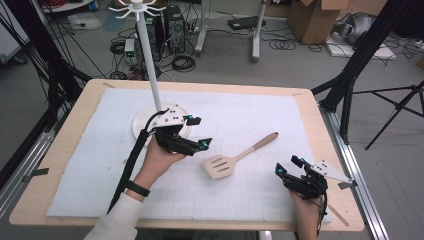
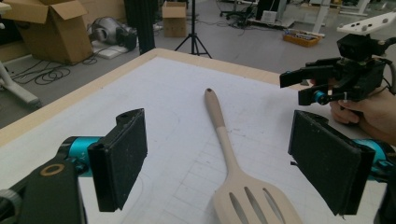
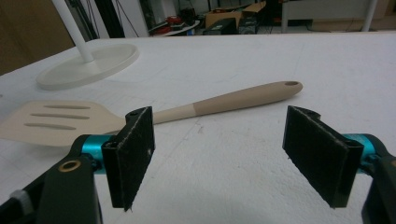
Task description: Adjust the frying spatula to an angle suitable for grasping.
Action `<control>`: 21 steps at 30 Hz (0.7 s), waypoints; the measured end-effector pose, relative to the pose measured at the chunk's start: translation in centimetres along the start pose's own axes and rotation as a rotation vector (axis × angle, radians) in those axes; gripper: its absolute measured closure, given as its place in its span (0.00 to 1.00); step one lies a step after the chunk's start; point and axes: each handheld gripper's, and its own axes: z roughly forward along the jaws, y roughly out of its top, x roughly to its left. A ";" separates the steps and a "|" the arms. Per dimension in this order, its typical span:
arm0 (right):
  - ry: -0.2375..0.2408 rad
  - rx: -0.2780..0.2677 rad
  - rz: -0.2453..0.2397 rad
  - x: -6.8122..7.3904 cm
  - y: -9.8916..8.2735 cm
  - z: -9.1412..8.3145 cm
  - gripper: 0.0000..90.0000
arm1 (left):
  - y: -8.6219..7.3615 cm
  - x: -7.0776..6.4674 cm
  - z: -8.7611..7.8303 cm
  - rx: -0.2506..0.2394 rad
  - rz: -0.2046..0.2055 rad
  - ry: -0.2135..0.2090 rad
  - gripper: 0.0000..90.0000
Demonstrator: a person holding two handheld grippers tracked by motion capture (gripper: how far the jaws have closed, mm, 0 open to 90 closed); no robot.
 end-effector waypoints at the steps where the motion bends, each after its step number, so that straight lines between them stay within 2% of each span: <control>1: 0.001 -0.001 0.000 0.0 0.0 0.0 0.26 | 0.0 0.0 0.3 0.006 0.003 -0.003 0.22; 10: 0.001 -0.006 -0.004 -0.1 0.0 0.0 0.26 | 0.5 -0.8 3.5 0.060 0.029 -0.018 0.22; 11: 0.001 -0.005 -0.003 -0.1 0.0 0.0 0.26 | 0.5 -1.0 4.3 0.073 0.034 -0.022 0.22; 13: 0.000 -0.005 -0.003 -0.1 0.0 0.0 0.26 | 0.6 -1.1 4.7 0.077 0.034 -0.025 0.22; 21: 0.000 -0.002 0.008 -0.1 0.0 0.0 0.26 | 0.8 -1.8 8.1 0.164 0.055 -0.038 0.22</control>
